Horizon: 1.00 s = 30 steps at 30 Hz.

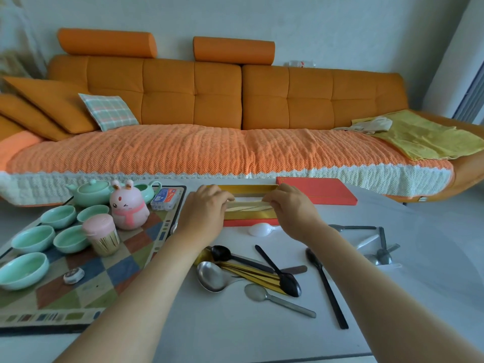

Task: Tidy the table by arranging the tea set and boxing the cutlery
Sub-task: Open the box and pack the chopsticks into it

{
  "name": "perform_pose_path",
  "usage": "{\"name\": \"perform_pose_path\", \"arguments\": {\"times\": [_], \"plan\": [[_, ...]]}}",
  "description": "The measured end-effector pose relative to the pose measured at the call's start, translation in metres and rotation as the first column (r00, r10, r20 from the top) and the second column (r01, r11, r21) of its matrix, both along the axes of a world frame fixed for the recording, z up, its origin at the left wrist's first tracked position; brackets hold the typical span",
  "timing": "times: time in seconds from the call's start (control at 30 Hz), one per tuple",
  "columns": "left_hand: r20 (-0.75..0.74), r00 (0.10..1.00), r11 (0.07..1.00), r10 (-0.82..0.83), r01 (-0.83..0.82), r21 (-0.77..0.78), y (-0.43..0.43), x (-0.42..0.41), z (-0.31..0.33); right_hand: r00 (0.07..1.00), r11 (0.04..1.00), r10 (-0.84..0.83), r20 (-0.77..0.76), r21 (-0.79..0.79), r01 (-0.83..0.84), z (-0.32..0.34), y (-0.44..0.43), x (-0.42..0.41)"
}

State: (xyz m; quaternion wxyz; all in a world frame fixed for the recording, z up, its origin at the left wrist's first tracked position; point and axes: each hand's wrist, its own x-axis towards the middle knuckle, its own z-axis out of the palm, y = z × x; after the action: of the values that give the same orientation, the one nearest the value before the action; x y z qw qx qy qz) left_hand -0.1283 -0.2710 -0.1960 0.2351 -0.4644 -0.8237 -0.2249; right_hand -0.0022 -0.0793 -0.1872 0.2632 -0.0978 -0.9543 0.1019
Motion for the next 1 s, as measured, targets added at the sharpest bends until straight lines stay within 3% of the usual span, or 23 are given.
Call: {"name": "perform_pose_path", "arguments": {"times": [0.07,0.2,0.43,0.6,0.73,0.83,1.0], "plan": [[-0.037,0.998,0.999,0.041,-0.041,0.007,0.000,-0.003,-0.003,0.998,0.998,-0.063,-0.026,0.006,0.063,-0.001,-0.001,-0.009],[-0.023,1.000,0.994,0.005,-0.008,-0.105,0.002,-0.006,-0.011,0.981,0.985,-0.170,0.094,0.028,0.168,-0.006,-0.002,-0.024],[0.035,0.999,0.965,-0.022,0.030,-0.260,0.006,-0.012,-0.019,0.960,0.975,-0.223,0.172,0.024,0.222,-0.012,0.006,-0.037],[0.176,0.983,0.945,-0.053,0.106,-0.309,0.011,-0.012,-0.018,0.990,0.998,-0.058,0.131,0.002,0.058,-0.015,0.002,-0.034],[0.176,0.983,0.946,-0.050,0.104,-0.309,0.011,-0.012,-0.017,0.972,0.993,0.101,0.211,-0.078,-0.087,-0.012,-0.011,-0.027],[0.160,0.987,0.948,-0.023,0.073,-0.311,0.008,-0.012,-0.016,0.942,0.994,0.073,0.329,-0.100,-0.042,-0.010,-0.013,-0.023],[0.202,0.979,0.917,0.022,0.061,-0.395,0.004,-0.015,-0.014,0.926,1.000,-0.015,0.377,-0.006,0.018,-0.007,-0.011,-0.019]]}}
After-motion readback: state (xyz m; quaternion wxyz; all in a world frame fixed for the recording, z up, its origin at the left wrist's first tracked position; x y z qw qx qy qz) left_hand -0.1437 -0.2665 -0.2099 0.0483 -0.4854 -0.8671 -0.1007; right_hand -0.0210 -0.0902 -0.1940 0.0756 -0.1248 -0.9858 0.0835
